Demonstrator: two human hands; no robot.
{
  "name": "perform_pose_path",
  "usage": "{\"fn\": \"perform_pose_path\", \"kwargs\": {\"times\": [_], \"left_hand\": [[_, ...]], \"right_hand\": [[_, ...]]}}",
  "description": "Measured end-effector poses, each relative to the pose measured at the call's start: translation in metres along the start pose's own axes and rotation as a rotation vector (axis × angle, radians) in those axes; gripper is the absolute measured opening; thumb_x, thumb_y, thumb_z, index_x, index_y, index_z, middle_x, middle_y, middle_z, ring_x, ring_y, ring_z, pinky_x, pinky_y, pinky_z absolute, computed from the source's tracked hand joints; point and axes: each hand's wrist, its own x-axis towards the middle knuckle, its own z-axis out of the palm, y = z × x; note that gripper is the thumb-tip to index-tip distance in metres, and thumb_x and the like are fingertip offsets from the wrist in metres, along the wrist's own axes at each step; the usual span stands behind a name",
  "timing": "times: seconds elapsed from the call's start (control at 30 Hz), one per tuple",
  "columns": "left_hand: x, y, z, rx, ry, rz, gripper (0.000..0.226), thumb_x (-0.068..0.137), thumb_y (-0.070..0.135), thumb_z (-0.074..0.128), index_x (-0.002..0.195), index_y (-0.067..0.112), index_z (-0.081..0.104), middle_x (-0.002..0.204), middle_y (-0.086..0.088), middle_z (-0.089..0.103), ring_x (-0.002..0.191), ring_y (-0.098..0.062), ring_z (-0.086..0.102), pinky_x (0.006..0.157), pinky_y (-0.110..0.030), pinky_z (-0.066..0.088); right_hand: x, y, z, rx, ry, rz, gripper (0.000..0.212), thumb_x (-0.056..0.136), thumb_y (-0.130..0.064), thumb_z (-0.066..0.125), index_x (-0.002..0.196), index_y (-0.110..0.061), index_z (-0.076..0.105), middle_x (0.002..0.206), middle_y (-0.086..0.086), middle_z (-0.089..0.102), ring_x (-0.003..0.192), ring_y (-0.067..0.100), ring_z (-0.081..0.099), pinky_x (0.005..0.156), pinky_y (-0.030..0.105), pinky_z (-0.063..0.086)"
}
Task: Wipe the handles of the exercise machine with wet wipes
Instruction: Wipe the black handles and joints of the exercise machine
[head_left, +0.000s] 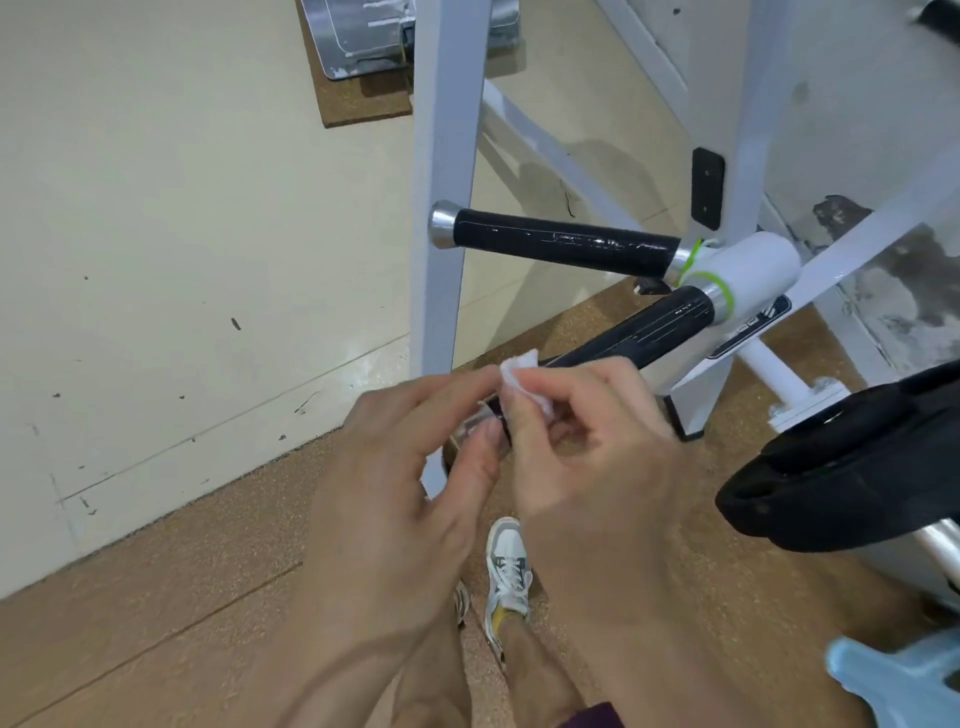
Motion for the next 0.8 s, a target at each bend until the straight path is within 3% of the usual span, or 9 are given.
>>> {"fn": "perform_pose_path", "kwargs": {"times": [0.1, 0.23, 0.3, 0.43, 0.53, 0.67, 0.73, 0.8], "left_hand": [[0.002, 0.003, 0.000, 0.042, -0.021, 0.032, 0.030, 0.084, 0.044, 0.054, 0.113, 0.044, 0.062, 0.104, 0.029, 0.062, 0.105, -0.001, 0.053, 0.087, -0.012, 0.039], [0.005, 0.008, -0.002, 0.064, -0.056, 0.008, 0.029, 0.076, 0.054, 0.061, 0.103, 0.046, 0.062, 0.103, 0.028, 0.061, 0.104, -0.002, 0.053, 0.084, -0.011, 0.038], [0.008, 0.010, -0.002, 0.030, -0.046, -0.058, 0.017, 0.072, 0.047, 0.069, 0.087, 0.042, 0.064, 0.093, 0.027, 0.063, 0.097, 0.001, 0.054, 0.079, -0.007, 0.037], [0.023, 0.014, -0.001, 0.135, 0.087, -0.066, 0.011, 0.077, 0.030, 0.068, 0.071, 0.034, 0.061, 0.074, 0.018, 0.065, 0.079, 0.002, 0.056, 0.069, -0.010, 0.040], [0.035, 0.016, 0.000, 0.141, 0.146, -0.041, 0.014, 0.081, 0.022, 0.068, 0.075, 0.032, 0.061, 0.072, 0.013, 0.066, 0.070, -0.007, 0.059, 0.066, -0.022, 0.046], [0.017, 0.023, 0.006, 0.353, -0.029, 0.158, 0.007, 0.086, 0.035, 0.058, 0.090, 0.035, 0.064, 0.087, 0.016, 0.066, 0.079, -0.007, 0.058, 0.068, -0.024, 0.043], [0.006, 0.021, 0.013, 0.393, 0.009, 0.188, 0.019, 0.082, 0.042, 0.059, 0.095, 0.033, 0.070, 0.097, 0.017, 0.068, 0.088, -0.010, 0.059, 0.070, -0.021, 0.044], [0.003, 0.017, 0.019, 0.353, 0.081, 0.192, 0.020, 0.080, 0.034, 0.065, 0.095, 0.024, 0.075, 0.097, 0.008, 0.071, 0.087, -0.015, 0.064, 0.069, -0.028, 0.050]], "right_hand": [[-0.016, -0.003, 0.000, 0.057, -0.062, 0.191, 0.015, 0.083, -0.013, 0.066, 0.086, -0.026, 0.072, 0.084, -0.010, 0.061, 0.071, 0.006, 0.063, 0.060, 0.014, 0.049], [-0.017, -0.009, -0.009, 0.827, -0.036, 0.803, 0.012, 0.079, -0.006, 0.066, 0.088, -0.010, 0.074, 0.080, 0.009, 0.075, 0.074, 0.020, 0.073, 0.062, 0.020, 0.056], [-0.017, -0.005, -0.009, 1.001, -0.037, 0.935, 0.019, 0.075, -0.013, 0.065, 0.090, -0.004, 0.072, 0.081, 0.017, 0.074, 0.074, 0.024, 0.072, 0.062, 0.024, 0.056], [-0.025, 0.003, -0.006, 0.886, 0.060, 1.000, 0.011, 0.083, -0.011, 0.063, 0.080, -0.014, 0.074, 0.067, 0.008, 0.069, 0.061, 0.019, 0.058, 0.057, 0.028, 0.046], [-0.025, 0.007, -0.008, 0.821, 0.086, 0.998, 0.017, 0.087, -0.002, 0.060, 0.081, -0.018, 0.066, 0.061, 0.003, 0.065, 0.058, 0.017, 0.052, 0.055, 0.028, 0.043], [-0.025, 0.004, -0.002, 0.810, 0.033, 0.864, 0.016, 0.083, 0.002, 0.063, 0.085, -0.014, 0.065, 0.070, 0.012, 0.069, 0.061, 0.018, 0.060, 0.056, 0.025, 0.050], [-0.027, 0.003, 0.000, 0.864, 0.004, 0.881, 0.014, 0.084, 0.003, 0.062, 0.085, -0.009, 0.069, 0.076, 0.013, 0.073, 0.068, 0.019, 0.066, 0.063, 0.025, 0.054], [-0.028, 0.003, -0.003, 0.959, -0.033, 0.911, 0.014, 0.085, 0.002, 0.060, 0.083, -0.006, 0.071, 0.080, 0.014, 0.074, 0.074, 0.022, 0.068, 0.068, 0.027, 0.055]]}}
